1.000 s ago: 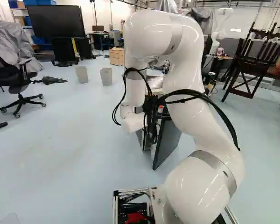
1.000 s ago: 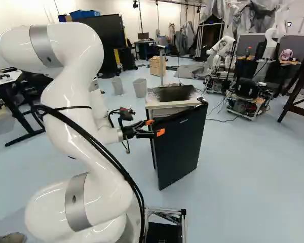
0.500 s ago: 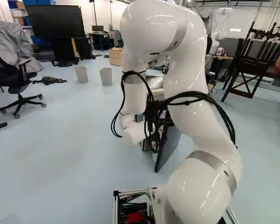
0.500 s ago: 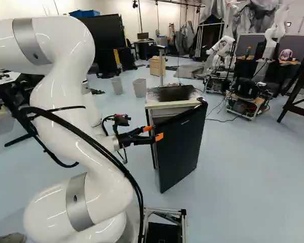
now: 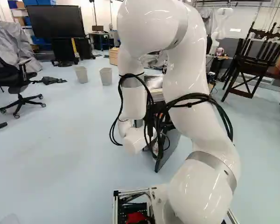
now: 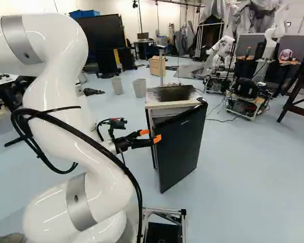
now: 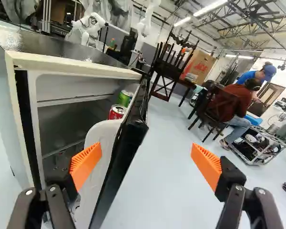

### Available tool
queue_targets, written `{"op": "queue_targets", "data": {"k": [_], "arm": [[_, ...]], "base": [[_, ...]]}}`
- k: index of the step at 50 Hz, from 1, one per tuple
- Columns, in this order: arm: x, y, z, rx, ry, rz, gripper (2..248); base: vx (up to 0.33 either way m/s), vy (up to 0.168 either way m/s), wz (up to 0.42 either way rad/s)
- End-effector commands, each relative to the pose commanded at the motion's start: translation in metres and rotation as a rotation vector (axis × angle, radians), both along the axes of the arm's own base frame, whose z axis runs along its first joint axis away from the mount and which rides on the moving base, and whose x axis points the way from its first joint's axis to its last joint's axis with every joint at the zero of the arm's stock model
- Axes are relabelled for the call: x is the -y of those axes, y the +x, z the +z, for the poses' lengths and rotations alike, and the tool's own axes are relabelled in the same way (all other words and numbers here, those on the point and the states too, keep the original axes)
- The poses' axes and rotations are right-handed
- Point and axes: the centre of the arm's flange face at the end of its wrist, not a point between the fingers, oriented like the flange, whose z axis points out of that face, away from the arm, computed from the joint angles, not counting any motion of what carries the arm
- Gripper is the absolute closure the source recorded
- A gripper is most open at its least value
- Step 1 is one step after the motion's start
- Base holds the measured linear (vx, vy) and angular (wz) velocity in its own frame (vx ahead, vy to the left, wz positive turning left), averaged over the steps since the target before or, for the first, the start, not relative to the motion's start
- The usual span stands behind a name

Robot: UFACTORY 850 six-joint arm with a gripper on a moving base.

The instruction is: Grab a drink from the fridge

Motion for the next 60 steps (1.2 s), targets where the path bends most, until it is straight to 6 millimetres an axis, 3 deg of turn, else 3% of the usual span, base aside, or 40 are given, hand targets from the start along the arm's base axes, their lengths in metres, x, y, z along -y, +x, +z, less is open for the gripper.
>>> {"op": "queue_targets", "data": {"k": [27, 60], "arm": [[-0.010, -0.011, 0.002, 0.004, -0.019, 0.031, 3], [-0.013, -0.007, 0.006, 0.054, -0.034, -0.114, 3]], "base": [[0.000, 0.000, 0.000], [0.000, 0.000, 0.000]]}}
